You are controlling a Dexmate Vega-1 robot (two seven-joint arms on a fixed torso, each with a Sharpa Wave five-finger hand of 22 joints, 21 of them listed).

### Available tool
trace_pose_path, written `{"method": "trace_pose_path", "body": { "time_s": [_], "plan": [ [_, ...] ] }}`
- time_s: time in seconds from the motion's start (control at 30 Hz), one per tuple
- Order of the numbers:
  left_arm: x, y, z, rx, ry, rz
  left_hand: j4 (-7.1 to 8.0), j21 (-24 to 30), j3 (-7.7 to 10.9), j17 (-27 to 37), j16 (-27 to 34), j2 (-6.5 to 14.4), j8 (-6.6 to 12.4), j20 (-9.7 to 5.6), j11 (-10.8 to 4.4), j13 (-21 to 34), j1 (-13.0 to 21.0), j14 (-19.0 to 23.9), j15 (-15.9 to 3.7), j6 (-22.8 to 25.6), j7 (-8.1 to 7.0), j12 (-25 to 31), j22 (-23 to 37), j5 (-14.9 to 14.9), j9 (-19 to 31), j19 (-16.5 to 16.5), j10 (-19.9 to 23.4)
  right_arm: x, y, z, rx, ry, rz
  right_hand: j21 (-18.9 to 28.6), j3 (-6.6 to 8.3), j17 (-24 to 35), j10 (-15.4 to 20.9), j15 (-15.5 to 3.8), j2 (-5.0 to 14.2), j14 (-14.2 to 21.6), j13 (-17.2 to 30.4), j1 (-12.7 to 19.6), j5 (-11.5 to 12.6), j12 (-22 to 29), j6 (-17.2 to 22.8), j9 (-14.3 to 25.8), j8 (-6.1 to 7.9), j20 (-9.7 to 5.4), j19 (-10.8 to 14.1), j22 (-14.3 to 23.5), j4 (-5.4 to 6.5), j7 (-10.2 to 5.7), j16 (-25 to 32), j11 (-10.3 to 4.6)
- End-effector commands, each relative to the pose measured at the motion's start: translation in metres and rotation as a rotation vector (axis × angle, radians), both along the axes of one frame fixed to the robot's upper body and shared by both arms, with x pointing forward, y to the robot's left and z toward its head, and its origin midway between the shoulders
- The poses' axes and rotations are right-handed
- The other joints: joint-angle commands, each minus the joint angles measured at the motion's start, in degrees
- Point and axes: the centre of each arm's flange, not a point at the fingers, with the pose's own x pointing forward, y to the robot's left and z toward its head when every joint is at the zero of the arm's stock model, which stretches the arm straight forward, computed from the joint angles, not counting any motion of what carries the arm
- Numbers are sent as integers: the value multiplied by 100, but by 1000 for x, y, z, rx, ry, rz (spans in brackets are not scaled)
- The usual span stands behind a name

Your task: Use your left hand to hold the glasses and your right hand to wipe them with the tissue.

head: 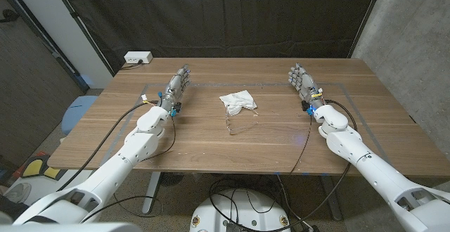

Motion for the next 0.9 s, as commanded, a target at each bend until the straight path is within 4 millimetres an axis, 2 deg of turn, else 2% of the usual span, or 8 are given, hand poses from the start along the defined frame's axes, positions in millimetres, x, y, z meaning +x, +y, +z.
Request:
{"method": "trace_pose_path", "body": {
  "time_s": [0.03,0.07,0.13,0.23,0.3,0.63,0.9],
  "plan": [
    [-1,-5,9,100,-67,40,56,-47,-59,25,-48,-211,-83,-123,-72,6,-70,-243,-45,-295,-101,-61,27,-98,19,-147,-260,0,-1,-1,4,-9,-20,-18,13,7,-190,-80,7,-123,4,78,26,-64,-118,7,-36,2,-43,16,-46,1,-34,-114],
    [-1,-6,11,125,-74,49,55,-51,-63,23,-48,-217,-88,-136,-77,5,-71,-250,-45,-314,-90,-61,27,-102,17,-156,-267,0,-1,-1,5,-7,-21,-28,11,8,-203,12,8,-119,2,78,23,-66,-126,6,-33,16,-58,17,-53,5,-24,-56],
    [-3,-8,15,179,-90,65,48,-55,-67,19,-43,-230,-79,-146,-94,2,-65,-254,-43,-309,-88,-57,27,-108,15,-164,-273,0,-1,-1,3,-6,-22,-31,11,8,-193,34,10,-114,1,79,22,-60,-129,5,-31,26,-61,18,-57,3,-18,-23],
    [-5,-12,23,275,-110,92,-5,-44,-65,2,-3,-266,16,-82,-149,-6,3,-188,-22,-99,-53,7,29,-133,5,-122,-158,0,0,-2,3,-2,-21,-32,10,9,-162,96,12,-89,-1,80,20,-45,-113,5,-19,54,-56,20,-65,-13,-4,29],
    [-5,-15,28,339,-118,106,-44,-30,-55,-5,27,-278,65,-54,-124,-10,57,-104,-35,39,-38,37,30,-144,0,-78,-81,0,0,-3,1,-3,-22,-34,10,9,-147,113,13,-81,-1,80,20,-39,-94,5,-11,60,-56,21,-67,-23,0,48],
    [-12,-33,51,607,-179,125,-237,-12,23,-19,52,-292,177,29,-193,-17,336,47,-3,435,12,86,24,-165,-9,8,115,-2,5,-6,7,6,-28,-36,11,10,-95,148,23,-54,-2,81,18,-17,-29,5,15,99,-51,25,-77,-50,12,90],
    [-22,-43,66,784,-242,138,-314,-7,63,-19,69,-283,178,72,-151,-18,452,138,59,495,1,89,21,-174,-10,38,161,-7,11,-7,7,-2,-38,-38,17,11,-68,165,36,-39,-2,86,20,-6,12,6,29,107,-46,28,-85,-61,16,93]
  ]
}}
